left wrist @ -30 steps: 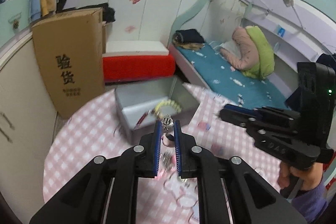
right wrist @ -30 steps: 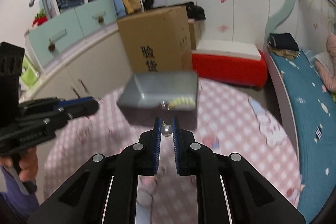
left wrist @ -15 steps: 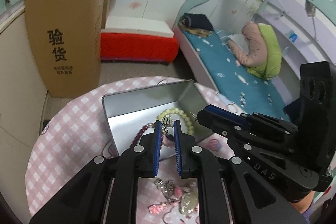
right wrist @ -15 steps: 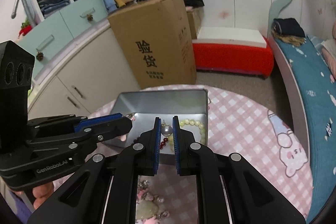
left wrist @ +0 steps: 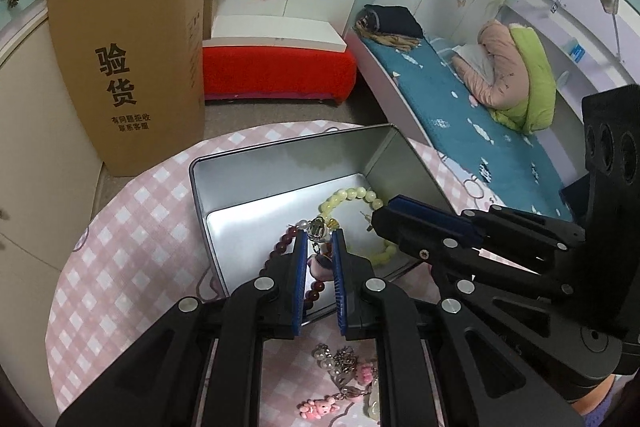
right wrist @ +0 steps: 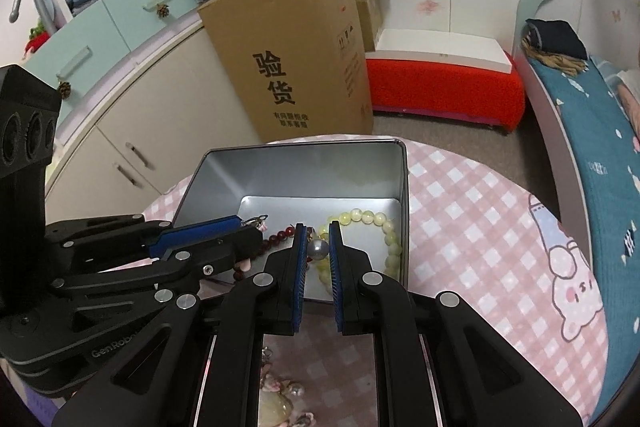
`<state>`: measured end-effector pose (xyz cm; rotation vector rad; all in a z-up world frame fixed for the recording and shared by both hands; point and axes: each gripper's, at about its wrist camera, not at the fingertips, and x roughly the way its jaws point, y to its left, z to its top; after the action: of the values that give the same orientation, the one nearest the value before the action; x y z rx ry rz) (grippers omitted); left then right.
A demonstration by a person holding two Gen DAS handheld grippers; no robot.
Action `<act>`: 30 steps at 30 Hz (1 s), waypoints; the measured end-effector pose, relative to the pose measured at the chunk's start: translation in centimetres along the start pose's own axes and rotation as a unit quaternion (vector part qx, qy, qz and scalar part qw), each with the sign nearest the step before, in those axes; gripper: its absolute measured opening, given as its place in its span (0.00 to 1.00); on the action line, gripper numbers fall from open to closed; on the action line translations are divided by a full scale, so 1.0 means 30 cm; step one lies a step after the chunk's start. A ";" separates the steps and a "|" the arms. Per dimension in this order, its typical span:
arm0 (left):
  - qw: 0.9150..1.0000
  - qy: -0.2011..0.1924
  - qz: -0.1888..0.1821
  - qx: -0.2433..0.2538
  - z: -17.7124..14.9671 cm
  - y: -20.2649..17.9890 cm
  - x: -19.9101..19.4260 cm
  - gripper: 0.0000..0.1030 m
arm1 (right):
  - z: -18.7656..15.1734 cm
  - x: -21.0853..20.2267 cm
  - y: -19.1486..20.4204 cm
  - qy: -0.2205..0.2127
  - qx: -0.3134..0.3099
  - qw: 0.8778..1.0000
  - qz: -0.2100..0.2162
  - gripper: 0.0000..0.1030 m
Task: Organize jewelry
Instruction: 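Carry the charm and pearl earring over the tin box with both tools, then open both tools to release the pieces into the tin box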
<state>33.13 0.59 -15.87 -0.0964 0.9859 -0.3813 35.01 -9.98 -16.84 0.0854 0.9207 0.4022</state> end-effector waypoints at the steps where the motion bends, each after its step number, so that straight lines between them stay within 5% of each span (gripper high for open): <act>1: 1.000 0.001 0.000 0.000 0.000 -0.001 0.002 0.11 | -0.002 -0.002 -0.001 0.000 -0.001 1.000 -0.001 0.11; 8: 1.000 0.006 0.004 -0.003 0.001 -0.005 0.006 0.12 | -0.004 -0.006 0.002 0.001 0.001 1.000 0.001 0.11; 17: 1.000 0.001 0.010 -0.014 -0.003 0.008 -0.014 0.26 | -0.011 -0.029 -0.002 -0.001 0.004 1.000 0.000 0.12; 30: 0.999 -0.047 0.017 -0.011 -0.045 -0.027 -0.149 0.59 | -0.047 -0.138 -0.007 -0.019 0.016 1.000 0.016 0.14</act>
<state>29.58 1.54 -12.87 -0.1174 0.8984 -0.3322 31.74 -11.87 -14.61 0.1372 0.8885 0.4139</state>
